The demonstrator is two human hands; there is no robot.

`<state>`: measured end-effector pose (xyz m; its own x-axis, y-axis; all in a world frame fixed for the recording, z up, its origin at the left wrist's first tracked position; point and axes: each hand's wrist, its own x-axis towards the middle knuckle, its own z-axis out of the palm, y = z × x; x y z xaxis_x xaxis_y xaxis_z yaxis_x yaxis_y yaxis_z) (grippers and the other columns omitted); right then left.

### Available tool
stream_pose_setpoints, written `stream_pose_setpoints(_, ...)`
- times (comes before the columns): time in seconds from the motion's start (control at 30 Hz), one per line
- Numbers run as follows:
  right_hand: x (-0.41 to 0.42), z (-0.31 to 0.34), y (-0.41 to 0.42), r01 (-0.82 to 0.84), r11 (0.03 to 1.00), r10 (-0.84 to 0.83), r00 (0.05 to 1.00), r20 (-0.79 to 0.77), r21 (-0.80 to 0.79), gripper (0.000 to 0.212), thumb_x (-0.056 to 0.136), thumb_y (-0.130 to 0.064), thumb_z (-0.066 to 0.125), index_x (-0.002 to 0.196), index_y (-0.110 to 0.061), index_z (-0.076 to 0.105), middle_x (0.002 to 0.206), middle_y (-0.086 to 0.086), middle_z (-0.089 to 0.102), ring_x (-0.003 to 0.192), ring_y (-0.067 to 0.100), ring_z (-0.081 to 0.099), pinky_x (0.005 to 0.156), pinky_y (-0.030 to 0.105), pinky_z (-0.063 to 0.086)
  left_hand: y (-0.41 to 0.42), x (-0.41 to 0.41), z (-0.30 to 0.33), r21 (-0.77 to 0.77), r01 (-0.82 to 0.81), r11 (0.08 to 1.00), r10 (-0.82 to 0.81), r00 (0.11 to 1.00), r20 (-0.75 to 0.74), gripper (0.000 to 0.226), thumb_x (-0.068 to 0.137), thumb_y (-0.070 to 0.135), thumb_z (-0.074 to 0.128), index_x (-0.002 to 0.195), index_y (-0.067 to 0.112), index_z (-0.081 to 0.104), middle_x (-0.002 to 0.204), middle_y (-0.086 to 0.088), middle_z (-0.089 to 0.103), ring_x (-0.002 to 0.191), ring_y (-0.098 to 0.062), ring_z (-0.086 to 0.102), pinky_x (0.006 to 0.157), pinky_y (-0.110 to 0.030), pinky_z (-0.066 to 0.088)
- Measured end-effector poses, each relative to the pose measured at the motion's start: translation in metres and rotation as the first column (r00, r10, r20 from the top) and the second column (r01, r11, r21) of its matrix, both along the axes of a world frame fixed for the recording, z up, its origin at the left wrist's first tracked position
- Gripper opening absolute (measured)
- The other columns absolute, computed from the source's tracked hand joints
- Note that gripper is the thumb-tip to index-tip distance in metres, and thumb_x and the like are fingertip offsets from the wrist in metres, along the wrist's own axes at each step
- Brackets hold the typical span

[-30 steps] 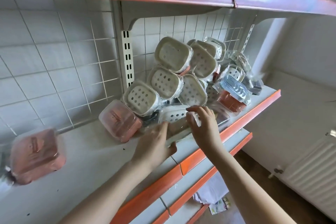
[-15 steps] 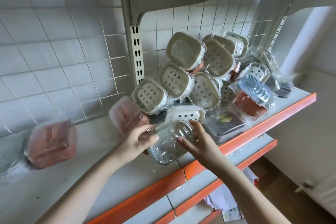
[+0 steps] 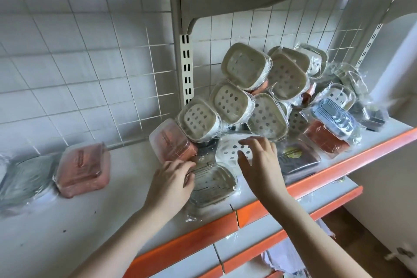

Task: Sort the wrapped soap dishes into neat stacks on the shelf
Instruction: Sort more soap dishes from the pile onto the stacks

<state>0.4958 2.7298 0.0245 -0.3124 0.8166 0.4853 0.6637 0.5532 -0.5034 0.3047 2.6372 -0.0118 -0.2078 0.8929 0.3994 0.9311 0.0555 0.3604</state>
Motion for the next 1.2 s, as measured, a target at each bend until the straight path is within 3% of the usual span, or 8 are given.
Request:
stream_pose_setpoints(0.13, -0.008, 0.017, 0.027, -0.022, 0.999, 0.017, 0.991, 0.134, 0.033, 0.042, 0.082, -0.013, 0.067, 0.122, -0.004, 0.055, 0.124, 0.017, 0.052, 0.113, 0.037, 0.043, 0.098, 0.039, 0.034, 0.001, 0.021, 0.007, 0.001, 0.068, 0.998, -0.067, 0.992, -0.111, 0.049, 0.081, 0.048, 0.039, 0.109, 0.017, 0.066, 0.101, 0.002, 0.066, 0.095, -0.022, 0.06, 0.082, -0.033, 0.052)
stream_pose_setpoints(0.3, -0.009, 0.009, 0.042, -0.025, 1.0, 0.025, 0.903, 0.429, -0.006, 0.058, 0.086, -0.032, 0.063, 0.135, -0.01, 0.041, 0.133, 0.013, 0.047, 0.125, 0.033, 0.04, 0.104, 0.037, 0.031, 0.006, 0.035, 0.016, -0.32, 0.022, 0.947, -0.088, 0.977, -0.195, 0.09, 0.071, 0.079, 0.022, 0.14, 0.022, 0.033, 0.135, -0.001, 0.043, 0.124, -0.023, 0.042, 0.101, -0.039, 0.037)
stream_pose_setpoints(0.4, -0.004, 0.002, 0.04, -0.015, 0.999, -0.004, 0.887, 0.461, 0.038, 0.054, 0.079, -0.032, 0.071, 0.124, -0.009, 0.051, 0.119, 0.013, 0.052, 0.112, 0.036, 0.049, 0.094, 0.042, 0.042, 0.002, 0.032, 0.015, -0.335, -0.041, 0.941, -0.083, 0.934, -0.348, 0.105, 0.06, 0.087, 0.021, 0.14, 0.02, 0.035, 0.119, -0.002, 0.051, 0.111, -0.024, 0.053, 0.091, -0.038, 0.043)
stream_pose_setpoints(0.53, 0.006, -0.002, 0.025, -0.008, 0.993, -0.042, 0.905, 0.424, 0.115, 0.054, 0.064, -0.037, 0.08, 0.107, -0.013, 0.059, 0.1, 0.011, 0.053, 0.09, 0.034, 0.055, 0.075, 0.043, 0.049, -0.017, 0.024, 0.004, -0.173, -0.082, 0.982, 0.006, 0.917, -0.399, 0.089, 0.061, 0.08, 0.035, 0.111, 0.013, 0.065, 0.082, -0.003, 0.061, 0.071, -0.025, 0.064, 0.06, -0.036, 0.053)
stream_pose_setpoints(0.8, 0.014, 0.004, -0.003, -0.151, 0.977, 0.207, 0.849, 0.487, -0.151, 0.073, 0.079, -0.061, 0.058, 0.141, -0.031, 0.034, 0.135, -0.004, 0.036, 0.126, 0.023, 0.034, 0.101, 0.04, 0.036, -0.046, -0.003, 0.001, -0.135, -0.352, 0.926, 0.285, 0.887, -0.363, 0.079, 0.063, 0.069, 0.039, 0.103, 0.008, 0.068, 0.08, -0.011, 0.063, 0.074, -0.033, 0.062, 0.061, -0.042, 0.05)
stream_pose_setpoints(0.9, 0.011, 0.011, -0.006, -0.209, 0.938, 0.329, 0.784, 0.527, -0.275, 0.072, 0.081, -0.064, 0.056, 0.142, -0.033, 0.032, 0.143, -0.004, 0.032, 0.129, 0.023, 0.03, 0.105, 0.042, 0.033, -0.051, -0.004, 0.0, -0.143, -0.407, 0.902, 0.341, 0.875, -0.344, 0.079, 0.063, 0.067, 0.038, 0.105, 0.006, 0.067, 0.083, -0.013, 0.063, 0.077, -0.035, 0.061, 0.063, -0.044, 0.049)
stream_pose_setpoints(1.03, 0.002, 0.013, -0.002, -0.222, 0.928, 0.362, 0.721, 0.591, -0.298, 0.075, 0.08, -0.066, 0.056, 0.142, -0.033, 0.032, 0.147, -0.002, 0.03, 0.134, 0.022, 0.022, 0.106, 0.046, 0.03, -0.056, -0.004, 0.0, -0.141, -0.458, 0.878, 0.392, 0.856, -0.339, 0.078, 0.062, 0.065, 0.039, 0.105, 0.006, 0.066, 0.082, -0.013, 0.063, 0.077, -0.035, 0.06, 0.062, -0.044, 0.047)
stream_pose_setpoints(1.2, -0.008, 0.001, 0.001, -0.268, 0.865, 0.473, 0.718, 0.511, -0.424, 0.092, 0.073, -0.057, 0.067, 0.147, -0.032, 0.019, 0.147, -0.001, 0.027, 0.135, 0.023, 0.021, 0.107, 0.042, 0.027, -0.061, -0.005, -0.002, -0.151, -0.488, 0.86, 0.421, 0.844, -0.33, 0.074, 0.059, 0.061, 0.041, 0.105, 0.008, 0.066, 0.08, -0.012, 0.061, 0.073, -0.035, 0.06, 0.061, -0.044, 0.048)
